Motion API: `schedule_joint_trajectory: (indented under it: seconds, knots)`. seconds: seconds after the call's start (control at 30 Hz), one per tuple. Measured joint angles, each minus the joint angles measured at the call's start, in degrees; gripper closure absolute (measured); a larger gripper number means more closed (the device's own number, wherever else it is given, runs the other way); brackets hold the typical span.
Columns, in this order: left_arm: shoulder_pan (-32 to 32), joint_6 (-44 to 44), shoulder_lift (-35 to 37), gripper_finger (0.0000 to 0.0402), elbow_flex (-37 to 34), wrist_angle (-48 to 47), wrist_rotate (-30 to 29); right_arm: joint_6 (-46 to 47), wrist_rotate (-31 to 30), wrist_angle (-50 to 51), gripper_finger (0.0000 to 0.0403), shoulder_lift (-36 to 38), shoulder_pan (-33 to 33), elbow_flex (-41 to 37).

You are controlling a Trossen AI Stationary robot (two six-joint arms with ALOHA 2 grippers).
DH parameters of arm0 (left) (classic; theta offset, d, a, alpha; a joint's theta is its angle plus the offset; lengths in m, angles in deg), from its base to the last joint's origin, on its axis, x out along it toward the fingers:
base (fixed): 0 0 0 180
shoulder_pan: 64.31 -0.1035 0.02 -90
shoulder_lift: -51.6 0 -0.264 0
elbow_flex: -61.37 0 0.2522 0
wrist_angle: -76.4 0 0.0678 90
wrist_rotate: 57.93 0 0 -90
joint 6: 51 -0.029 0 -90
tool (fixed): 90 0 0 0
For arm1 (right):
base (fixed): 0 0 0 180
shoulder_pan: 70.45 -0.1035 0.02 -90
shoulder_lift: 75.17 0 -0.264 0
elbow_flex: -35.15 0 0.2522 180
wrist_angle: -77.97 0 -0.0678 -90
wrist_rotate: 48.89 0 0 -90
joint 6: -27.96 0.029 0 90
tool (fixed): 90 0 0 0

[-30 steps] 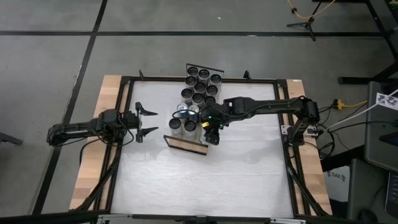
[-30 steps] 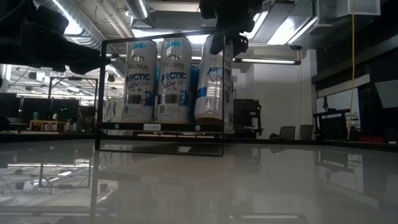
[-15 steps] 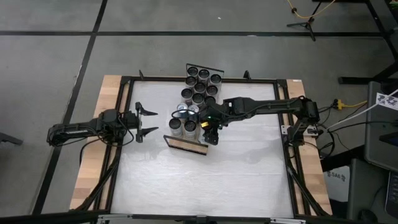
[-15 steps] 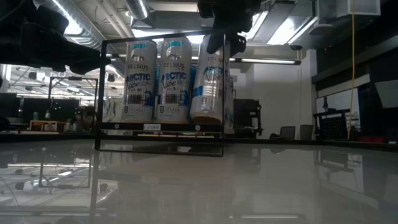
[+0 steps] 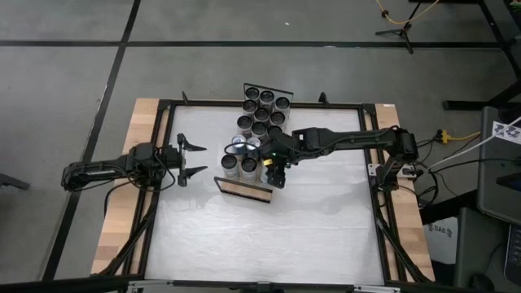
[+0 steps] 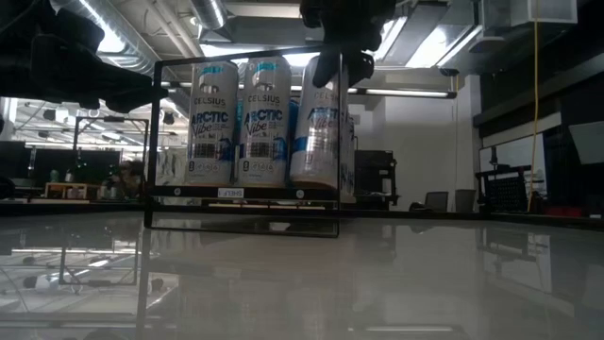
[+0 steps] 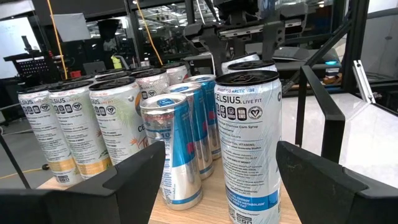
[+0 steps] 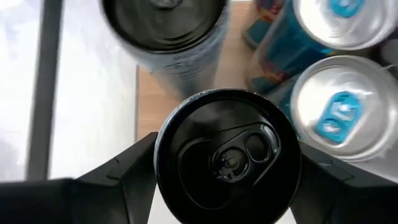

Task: Place canned beverage on shelf
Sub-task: Put the blue soda can on the shelf aligned with the other blue soda can

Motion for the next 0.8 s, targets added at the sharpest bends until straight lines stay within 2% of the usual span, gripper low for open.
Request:
schedule_joint_trajectory:
  seconds: [0.53,0.8]
  knots:
    - [0.0,0.0,0.0,0.0100,0.0,0.0,0.0,-0.2,-2.8,-0.4,0.0129,0.0,0.0,0.0]
    - [0.0,0.0,0.0,0.0100,0.0,0.0,0.0,-0.2,-2.3,-0.4,0.0129,0.0,0.0,0.0]
